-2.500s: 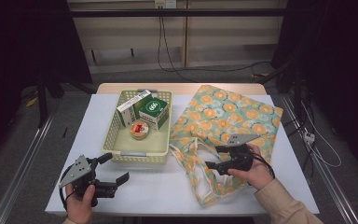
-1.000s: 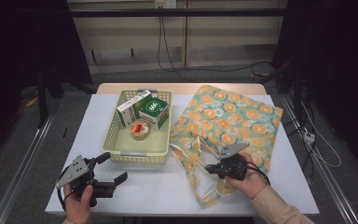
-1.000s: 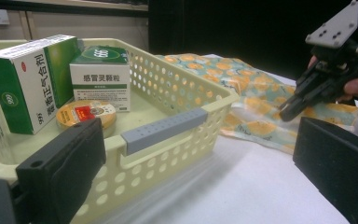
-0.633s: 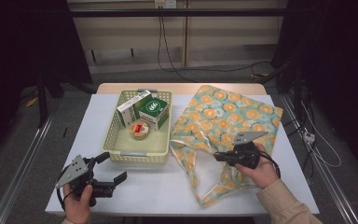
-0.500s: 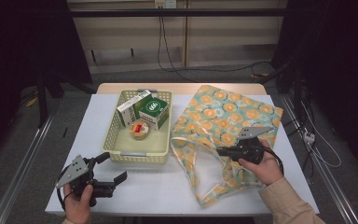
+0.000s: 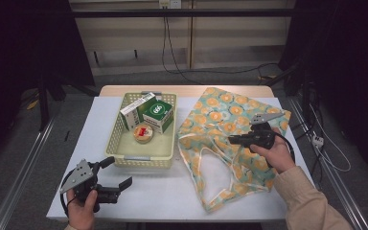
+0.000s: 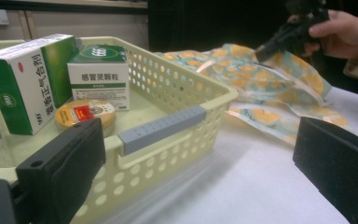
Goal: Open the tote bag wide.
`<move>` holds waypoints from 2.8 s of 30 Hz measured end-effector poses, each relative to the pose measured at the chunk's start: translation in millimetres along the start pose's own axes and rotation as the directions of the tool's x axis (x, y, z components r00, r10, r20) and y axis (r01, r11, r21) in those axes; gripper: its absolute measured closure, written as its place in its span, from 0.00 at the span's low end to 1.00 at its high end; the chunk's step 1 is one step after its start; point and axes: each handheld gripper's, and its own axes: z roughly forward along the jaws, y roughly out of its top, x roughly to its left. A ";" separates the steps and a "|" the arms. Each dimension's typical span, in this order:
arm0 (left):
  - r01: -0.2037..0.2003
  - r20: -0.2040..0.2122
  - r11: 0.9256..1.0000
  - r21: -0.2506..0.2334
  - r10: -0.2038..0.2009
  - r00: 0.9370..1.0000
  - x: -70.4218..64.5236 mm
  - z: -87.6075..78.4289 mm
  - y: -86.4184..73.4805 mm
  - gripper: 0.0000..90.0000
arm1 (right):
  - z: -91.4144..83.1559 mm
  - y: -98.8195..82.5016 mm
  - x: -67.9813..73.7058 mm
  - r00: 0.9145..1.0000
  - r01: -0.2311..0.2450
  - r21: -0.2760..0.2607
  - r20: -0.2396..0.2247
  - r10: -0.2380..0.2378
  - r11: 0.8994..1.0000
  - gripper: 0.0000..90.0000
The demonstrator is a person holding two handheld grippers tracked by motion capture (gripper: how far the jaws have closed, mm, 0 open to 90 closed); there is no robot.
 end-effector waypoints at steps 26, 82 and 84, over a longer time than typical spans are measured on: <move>0.019 0.003 1.000 -0.006 -0.019 1.000 3.7 1.5 -2.8 0.02 | 16.0 0.5 -99.2 0.973 -0.143 -0.002 0.185 0.141 0.990 0.86; -0.001 0.023 1.000 0.020 0.000 1.000 -0.5 5.7 -1.5 0.02 | 27.6 -50.3 31.8 0.995 0.096 0.214 -0.006 -0.097 0.972 1.00; -0.002 0.023 1.000 0.020 0.002 1.000 -0.4 6.0 -1.6 0.02 | 26.5 -48.5 38.1 0.994 0.111 0.206 -0.036 -0.106 0.972 1.00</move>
